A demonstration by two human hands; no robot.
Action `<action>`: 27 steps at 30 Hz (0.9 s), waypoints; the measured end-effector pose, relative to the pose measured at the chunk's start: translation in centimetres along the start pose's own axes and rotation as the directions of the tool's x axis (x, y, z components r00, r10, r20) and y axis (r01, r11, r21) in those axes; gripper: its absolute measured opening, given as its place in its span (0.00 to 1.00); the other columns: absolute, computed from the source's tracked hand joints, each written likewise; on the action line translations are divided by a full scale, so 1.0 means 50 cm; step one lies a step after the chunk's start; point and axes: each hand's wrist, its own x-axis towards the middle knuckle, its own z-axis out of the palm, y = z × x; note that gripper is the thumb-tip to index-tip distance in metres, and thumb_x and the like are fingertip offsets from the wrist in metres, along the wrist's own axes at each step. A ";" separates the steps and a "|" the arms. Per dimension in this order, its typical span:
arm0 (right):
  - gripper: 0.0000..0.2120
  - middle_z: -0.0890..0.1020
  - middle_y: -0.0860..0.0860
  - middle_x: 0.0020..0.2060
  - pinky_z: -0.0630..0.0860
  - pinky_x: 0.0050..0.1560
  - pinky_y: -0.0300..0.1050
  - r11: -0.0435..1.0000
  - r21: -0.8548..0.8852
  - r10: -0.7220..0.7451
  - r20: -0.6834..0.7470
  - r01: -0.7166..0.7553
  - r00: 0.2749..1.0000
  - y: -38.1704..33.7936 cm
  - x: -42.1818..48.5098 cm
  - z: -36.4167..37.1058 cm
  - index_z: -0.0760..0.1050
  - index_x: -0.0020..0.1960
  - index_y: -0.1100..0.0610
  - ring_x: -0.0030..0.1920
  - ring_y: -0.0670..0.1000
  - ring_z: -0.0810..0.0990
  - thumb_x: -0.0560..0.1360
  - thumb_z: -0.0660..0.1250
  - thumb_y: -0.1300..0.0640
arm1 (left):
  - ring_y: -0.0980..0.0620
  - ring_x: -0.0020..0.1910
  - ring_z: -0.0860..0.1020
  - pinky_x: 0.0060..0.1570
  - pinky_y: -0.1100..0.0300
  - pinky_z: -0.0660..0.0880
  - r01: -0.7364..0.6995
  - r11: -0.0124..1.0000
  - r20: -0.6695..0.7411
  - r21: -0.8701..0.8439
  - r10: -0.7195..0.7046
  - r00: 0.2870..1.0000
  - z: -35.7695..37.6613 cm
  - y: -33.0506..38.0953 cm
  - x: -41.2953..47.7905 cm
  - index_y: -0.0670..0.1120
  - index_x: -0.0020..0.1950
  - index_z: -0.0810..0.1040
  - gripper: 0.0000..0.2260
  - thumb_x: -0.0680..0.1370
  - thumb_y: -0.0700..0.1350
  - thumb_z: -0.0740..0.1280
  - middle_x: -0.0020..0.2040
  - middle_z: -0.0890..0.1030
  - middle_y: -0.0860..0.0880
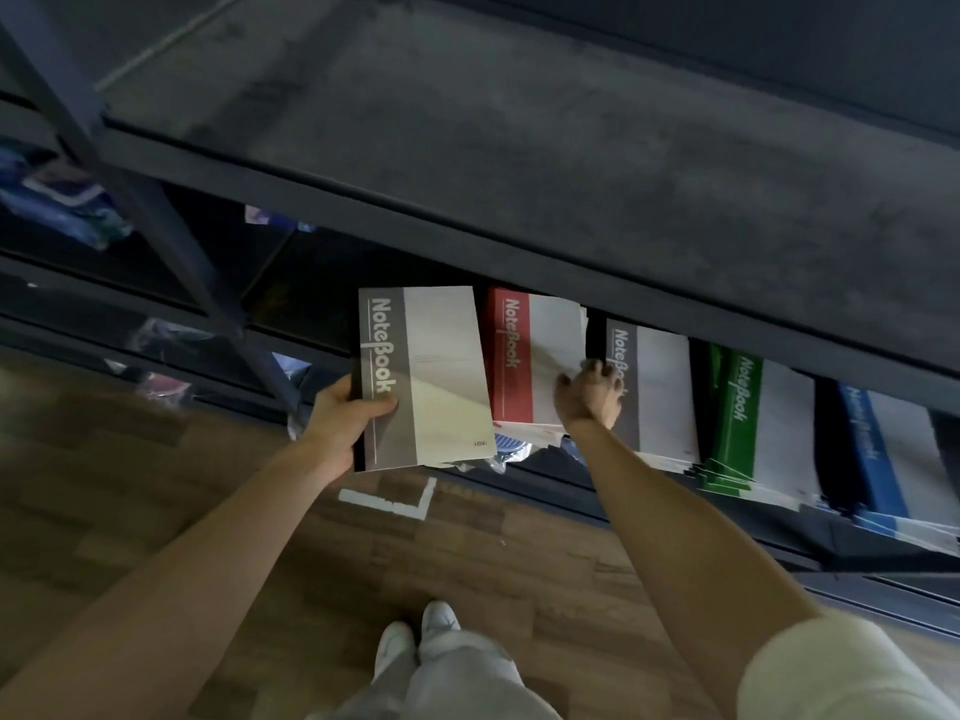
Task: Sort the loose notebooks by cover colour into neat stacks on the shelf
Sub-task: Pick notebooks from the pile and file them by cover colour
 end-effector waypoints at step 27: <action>0.18 0.79 0.59 0.56 0.71 0.43 0.40 0.743 0.622 0.153 0.202 -0.248 0.967 0.291 -0.043 -0.231 0.72 0.64 0.63 0.46 0.53 0.75 0.75 0.60 0.70 | 0.46 0.46 0.78 0.42 0.56 0.76 -0.052 0.992 0.275 0.119 0.017 0.961 0.445 -0.119 -0.092 0.45 0.65 0.71 0.22 0.73 0.31 0.68 0.53 0.78 0.41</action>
